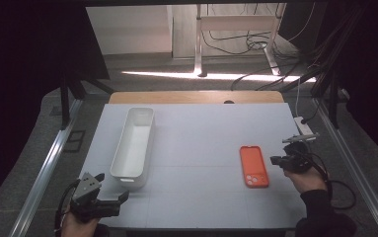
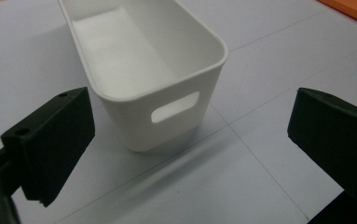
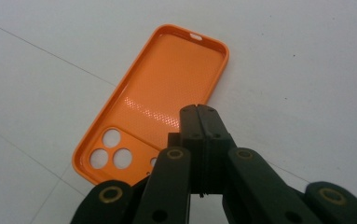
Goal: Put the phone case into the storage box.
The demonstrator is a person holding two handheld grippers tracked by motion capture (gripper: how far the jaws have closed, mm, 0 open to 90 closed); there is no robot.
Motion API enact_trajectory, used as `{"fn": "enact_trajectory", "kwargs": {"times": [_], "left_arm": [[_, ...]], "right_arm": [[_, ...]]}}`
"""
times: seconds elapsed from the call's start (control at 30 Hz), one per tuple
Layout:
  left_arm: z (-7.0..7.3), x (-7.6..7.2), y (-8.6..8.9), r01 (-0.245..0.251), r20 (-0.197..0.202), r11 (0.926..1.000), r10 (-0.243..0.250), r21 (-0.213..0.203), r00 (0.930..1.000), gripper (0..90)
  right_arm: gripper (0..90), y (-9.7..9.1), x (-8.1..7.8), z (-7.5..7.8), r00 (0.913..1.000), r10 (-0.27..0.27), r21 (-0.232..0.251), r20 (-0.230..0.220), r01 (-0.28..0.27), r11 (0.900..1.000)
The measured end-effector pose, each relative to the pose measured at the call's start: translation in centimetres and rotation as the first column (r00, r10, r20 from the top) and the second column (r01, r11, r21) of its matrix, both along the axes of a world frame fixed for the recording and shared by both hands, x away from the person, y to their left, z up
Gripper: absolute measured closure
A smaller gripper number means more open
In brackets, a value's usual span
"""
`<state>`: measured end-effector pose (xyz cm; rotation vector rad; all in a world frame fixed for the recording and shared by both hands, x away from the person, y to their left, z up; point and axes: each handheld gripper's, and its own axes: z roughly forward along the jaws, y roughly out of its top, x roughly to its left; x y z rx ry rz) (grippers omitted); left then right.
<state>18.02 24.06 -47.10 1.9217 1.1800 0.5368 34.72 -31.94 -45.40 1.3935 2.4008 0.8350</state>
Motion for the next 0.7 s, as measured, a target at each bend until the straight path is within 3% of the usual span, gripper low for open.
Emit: {"fn": "enact_trajectory", "kwargs": {"times": [0.33, 0.7], "left_arm": [[0.0, 0.0, 0.0, 0.003, 0.0, 1.0, -0.003, 0.002, 1.0, 1.5], [0.0, 0.0, 0.0, 0.007, 0.0, 1.0, -0.007, 0.001, 1.0, 1.5]], "right_arm": [[89.6, -0.3, 0.1, -1.7, 0.9991, 0.037, -0.029, -0.018, -0.038, 0.9988], [89.6, -0.1, 0.0, -3.1, 0.9981, 0.034, -0.057, -0.051, -0.037, 0.9977]]}}
